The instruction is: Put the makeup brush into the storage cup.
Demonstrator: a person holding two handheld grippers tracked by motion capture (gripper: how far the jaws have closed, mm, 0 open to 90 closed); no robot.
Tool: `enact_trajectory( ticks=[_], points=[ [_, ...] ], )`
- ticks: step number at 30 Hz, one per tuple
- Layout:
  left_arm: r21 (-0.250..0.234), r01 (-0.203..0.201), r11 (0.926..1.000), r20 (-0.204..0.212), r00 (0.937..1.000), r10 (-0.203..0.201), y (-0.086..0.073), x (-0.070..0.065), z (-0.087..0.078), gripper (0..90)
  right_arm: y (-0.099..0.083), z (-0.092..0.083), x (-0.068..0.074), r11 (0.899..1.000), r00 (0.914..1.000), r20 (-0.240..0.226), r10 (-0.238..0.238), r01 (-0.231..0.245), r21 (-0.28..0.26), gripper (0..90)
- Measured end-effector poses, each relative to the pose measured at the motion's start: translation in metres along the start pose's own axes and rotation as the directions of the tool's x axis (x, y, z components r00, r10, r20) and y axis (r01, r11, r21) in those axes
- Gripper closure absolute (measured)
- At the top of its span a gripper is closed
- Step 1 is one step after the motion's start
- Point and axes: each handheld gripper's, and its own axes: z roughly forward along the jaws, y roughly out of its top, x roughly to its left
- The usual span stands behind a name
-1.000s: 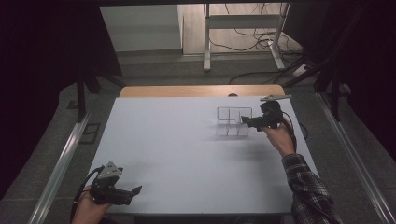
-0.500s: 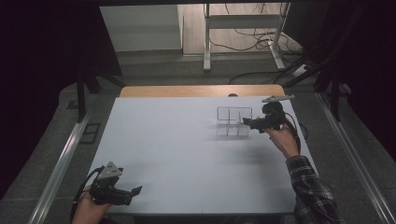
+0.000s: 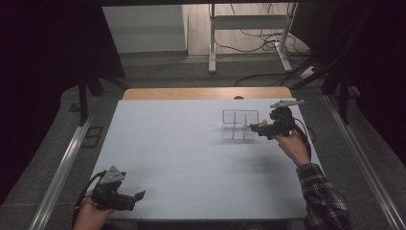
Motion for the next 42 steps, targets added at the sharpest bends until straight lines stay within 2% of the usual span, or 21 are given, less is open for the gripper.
enact_trajectory(
  ticks=[15, 42],
  points=[
    [-0.026, 0.024, 0.9994, 0.011, 0.9997, -0.023, 0.000, 0.002, -0.002, 0.7, -0.013, -0.006, 0.004, 1.000, 1.0000, -0.002, -0.005, 0.005, 0.026, 0.0],
    [-0.015, 0.013, 0.9998, 0.004, 0.9999, -0.013, 0.000, 0.001, -0.001, 0.7, -0.038, -0.030, 0.012, 0.999, 0.9999, -0.009, -0.012, 0.012, 0.049, 0.0]
  ],
)
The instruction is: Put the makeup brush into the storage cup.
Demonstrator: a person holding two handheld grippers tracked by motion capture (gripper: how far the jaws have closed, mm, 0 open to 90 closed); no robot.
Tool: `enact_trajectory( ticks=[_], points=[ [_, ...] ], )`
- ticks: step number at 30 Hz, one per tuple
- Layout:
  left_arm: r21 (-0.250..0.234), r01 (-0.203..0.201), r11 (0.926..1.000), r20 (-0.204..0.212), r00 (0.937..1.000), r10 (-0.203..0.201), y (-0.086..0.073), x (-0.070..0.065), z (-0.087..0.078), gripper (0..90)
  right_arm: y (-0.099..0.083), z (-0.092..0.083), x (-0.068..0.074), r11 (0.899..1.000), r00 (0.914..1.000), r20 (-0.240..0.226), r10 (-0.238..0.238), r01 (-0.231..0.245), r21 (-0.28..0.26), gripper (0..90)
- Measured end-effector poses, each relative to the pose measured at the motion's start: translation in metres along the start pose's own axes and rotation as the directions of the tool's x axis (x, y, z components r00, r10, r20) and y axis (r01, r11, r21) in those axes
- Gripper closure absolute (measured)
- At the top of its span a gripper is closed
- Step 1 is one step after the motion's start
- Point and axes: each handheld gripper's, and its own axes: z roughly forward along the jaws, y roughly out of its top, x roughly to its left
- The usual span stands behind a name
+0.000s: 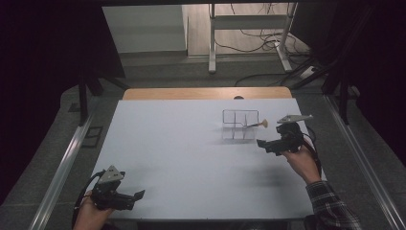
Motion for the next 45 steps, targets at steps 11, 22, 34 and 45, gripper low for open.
enact_trajectory(
  ticks=[11, 22, 34, 45],
  points=[
    [0.000, 0.000, 1.0000, 0.001, 1.0000, 0.000, 0.000, 0.000, 0.000, 0.7, -0.009, -0.008, 0.007, 1.000, 0.9999, -0.006, -0.012, 0.012, 0.005, 0.0],
    [-0.003, 0.005, 1.0000, 0.003, 1.0000, -0.005, 0.000, 0.001, 0.000, 0.6, -0.021, -0.016, 0.014, 1.000, 0.9998, -0.004, -0.017, 0.017, 0.006, 0.0],
    [-0.003, 0.005, 1.0000, 0.004, 1.0000, -0.005, 0.000, 0.001, 0.000, 0.6, -0.033, -0.023, 0.020, 0.999, 0.9995, -0.008, -0.032, 0.032, 0.015, 0.0],
    [-0.002, 0.005, 1.0000, 0.005, 1.0000, -0.005, 0.000, 0.001, 0.000, 0.5, -0.043, -0.028, 0.023, 0.999, 0.9992, -0.008, -0.038, 0.039, 0.018, 0.0]
  ],
)
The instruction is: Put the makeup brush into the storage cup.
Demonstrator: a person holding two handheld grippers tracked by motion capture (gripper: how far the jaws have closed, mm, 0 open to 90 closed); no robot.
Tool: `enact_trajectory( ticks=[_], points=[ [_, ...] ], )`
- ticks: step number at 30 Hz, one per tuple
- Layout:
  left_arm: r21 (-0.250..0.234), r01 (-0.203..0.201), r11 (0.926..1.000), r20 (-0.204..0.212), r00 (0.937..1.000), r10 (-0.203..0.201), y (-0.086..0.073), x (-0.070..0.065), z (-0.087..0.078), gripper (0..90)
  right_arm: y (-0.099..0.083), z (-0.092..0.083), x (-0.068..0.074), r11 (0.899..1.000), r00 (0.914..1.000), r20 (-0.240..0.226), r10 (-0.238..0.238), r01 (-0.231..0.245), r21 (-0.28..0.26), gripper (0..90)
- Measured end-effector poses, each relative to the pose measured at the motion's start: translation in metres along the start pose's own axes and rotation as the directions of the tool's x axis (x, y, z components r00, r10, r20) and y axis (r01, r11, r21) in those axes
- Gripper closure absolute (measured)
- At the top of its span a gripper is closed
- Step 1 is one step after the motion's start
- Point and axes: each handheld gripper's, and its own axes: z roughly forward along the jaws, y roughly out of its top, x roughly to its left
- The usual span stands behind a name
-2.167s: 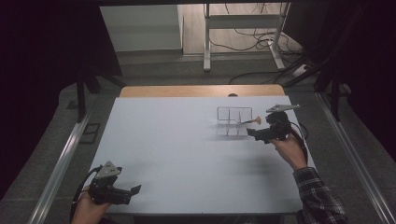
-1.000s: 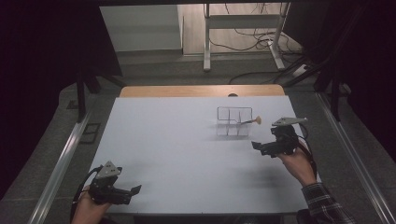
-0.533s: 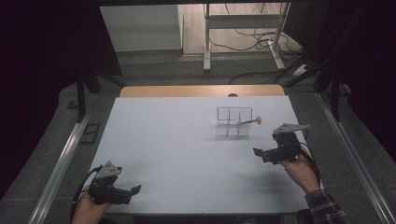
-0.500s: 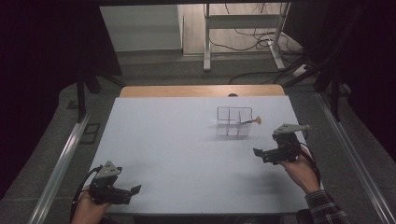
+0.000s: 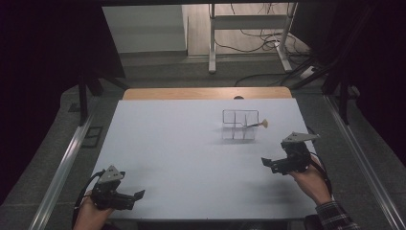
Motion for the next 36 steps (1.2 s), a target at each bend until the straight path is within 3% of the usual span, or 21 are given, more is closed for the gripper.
enact_trajectory(
  ticks=[18, 36],
  points=[
    [0.004, -0.003, 1.0000, 0.001, 1.0000, 0.003, 0.000, 0.000, 0.000, 0.5, -0.017, -0.012, 0.004, 1.000, 0.9998, 0.009, -0.018, 0.018, 0.022, 0.0],
    [0.007, -0.003, 1.0000, 0.001, 1.0000, 0.003, 0.000, -0.001, 0.001, 0.5, -0.035, -0.025, 0.000, 1.000, 0.9994, 0.034, 0.004, -0.005, 0.023, 0.0]
  ],
)
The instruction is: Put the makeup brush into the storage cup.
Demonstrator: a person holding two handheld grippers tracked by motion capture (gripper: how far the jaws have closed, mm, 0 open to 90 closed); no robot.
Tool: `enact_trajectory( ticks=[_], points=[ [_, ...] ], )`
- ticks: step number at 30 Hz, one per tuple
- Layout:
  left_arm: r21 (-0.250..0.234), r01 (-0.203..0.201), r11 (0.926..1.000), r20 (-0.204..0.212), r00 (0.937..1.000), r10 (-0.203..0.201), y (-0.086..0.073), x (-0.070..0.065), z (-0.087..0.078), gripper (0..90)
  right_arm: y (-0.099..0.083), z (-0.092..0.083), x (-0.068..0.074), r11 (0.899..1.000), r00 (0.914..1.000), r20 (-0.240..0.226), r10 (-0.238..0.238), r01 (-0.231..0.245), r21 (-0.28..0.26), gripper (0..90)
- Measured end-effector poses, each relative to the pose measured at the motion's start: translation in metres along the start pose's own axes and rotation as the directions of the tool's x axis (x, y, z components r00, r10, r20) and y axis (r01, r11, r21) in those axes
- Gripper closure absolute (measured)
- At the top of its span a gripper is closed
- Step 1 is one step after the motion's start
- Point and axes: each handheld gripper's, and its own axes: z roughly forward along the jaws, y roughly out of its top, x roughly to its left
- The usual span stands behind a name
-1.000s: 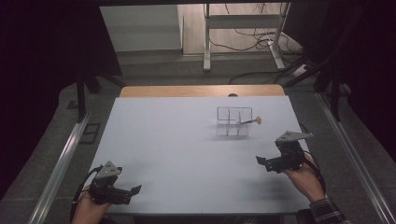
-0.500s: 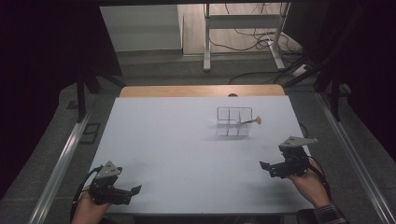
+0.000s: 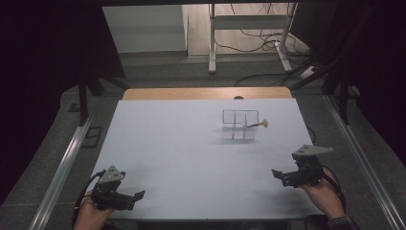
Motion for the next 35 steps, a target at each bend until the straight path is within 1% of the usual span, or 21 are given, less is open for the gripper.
enact_trajectory(
  ticks=[15, 22, 27, 32, 35],
  points=[
    [0.001, 0.002, 1.0000, 0.001, 1.0000, -0.002, 0.000, 0.000, 0.000, 0.5, -0.012, -0.013, -0.004, 1.000, 0.9996, 0.025, 0.011, -0.011, 0.003, 0.0],
    [0.001, 0.003, 1.0000, 0.002, 1.0000, -0.003, 0.000, 0.000, 0.000, 0.5, -0.019, -0.019, -0.006, 1.000, 0.9990, 0.037, 0.025, -0.025, 0.006, 0.0],
    [0.000, 0.003, 1.0000, 0.003, 1.0000, -0.003, 0.000, 0.000, 0.000, 0.5, -0.026, -0.024, -0.008, 0.999, 0.9979, 0.056, 0.032, -0.033, 0.013, 0.0],
    [0.000, 0.006, 1.0000, 0.004, 1.0000, -0.006, 0.000, 0.001, 0.000, 0.5, -0.031, -0.026, -0.011, 0.998, 0.9970, 0.059, 0.049, -0.051, 0.026, 0.0],
    [0.000, 0.009, 1.0000, 0.002, 1.0000, -0.009, 0.001, 0.001, 0.001, 0.5, -0.033, -0.026, -0.013, 0.998, 0.9968, 0.061, 0.052, -0.054, 0.033, 0.0]
  ],
)
